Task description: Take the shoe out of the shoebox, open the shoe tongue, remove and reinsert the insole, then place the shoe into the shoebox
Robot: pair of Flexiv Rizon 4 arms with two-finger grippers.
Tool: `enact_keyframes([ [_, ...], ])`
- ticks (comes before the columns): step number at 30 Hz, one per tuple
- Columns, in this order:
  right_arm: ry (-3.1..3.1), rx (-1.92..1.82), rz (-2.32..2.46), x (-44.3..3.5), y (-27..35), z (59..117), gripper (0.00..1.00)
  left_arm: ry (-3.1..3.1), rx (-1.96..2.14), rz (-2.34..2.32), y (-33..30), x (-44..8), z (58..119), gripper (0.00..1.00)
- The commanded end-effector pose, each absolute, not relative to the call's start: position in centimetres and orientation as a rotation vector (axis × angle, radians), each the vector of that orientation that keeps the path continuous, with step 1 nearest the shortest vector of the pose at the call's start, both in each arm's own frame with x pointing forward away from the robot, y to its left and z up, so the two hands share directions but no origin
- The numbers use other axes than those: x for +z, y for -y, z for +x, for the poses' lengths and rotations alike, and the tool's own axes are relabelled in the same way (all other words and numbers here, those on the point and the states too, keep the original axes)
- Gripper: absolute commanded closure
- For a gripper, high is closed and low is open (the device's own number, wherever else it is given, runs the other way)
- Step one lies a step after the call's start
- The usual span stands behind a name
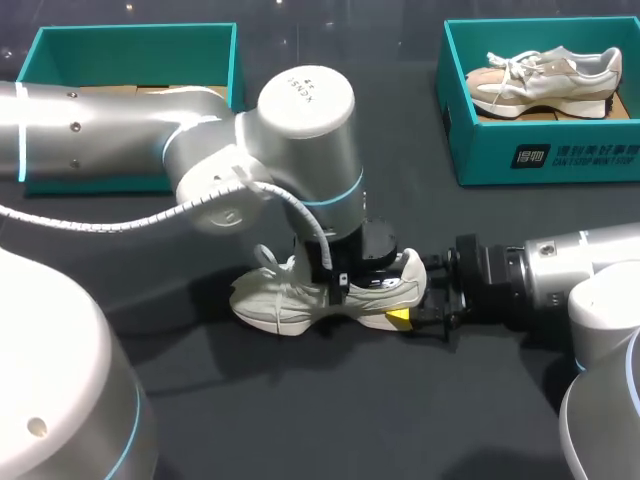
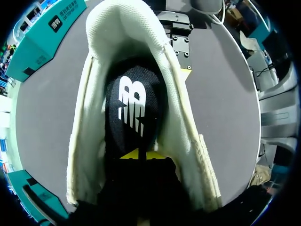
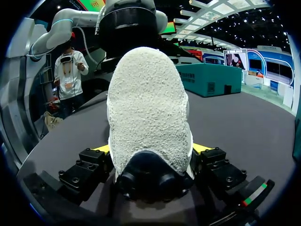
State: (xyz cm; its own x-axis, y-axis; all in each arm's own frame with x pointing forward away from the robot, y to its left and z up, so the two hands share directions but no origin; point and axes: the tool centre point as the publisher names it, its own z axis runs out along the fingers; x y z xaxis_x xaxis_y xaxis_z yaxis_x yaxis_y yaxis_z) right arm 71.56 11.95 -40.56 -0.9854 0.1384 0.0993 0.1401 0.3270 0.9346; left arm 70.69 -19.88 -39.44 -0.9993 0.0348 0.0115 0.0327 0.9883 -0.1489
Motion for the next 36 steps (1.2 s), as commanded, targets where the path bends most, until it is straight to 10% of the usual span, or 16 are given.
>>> enact_keyframes([
  [1,2.561,-1.798,-0.269,-40.5,-11.9,71.3,1.0,3.072,0.39,-0.056,18.2,-38.5,70.9,1.0],
  [36,2.561,-1.798,-0.269,-40.5,-11.9,71.3,1.0,3.039,0.87,0.053,22.2,-32.4,70.5,1.0],
])
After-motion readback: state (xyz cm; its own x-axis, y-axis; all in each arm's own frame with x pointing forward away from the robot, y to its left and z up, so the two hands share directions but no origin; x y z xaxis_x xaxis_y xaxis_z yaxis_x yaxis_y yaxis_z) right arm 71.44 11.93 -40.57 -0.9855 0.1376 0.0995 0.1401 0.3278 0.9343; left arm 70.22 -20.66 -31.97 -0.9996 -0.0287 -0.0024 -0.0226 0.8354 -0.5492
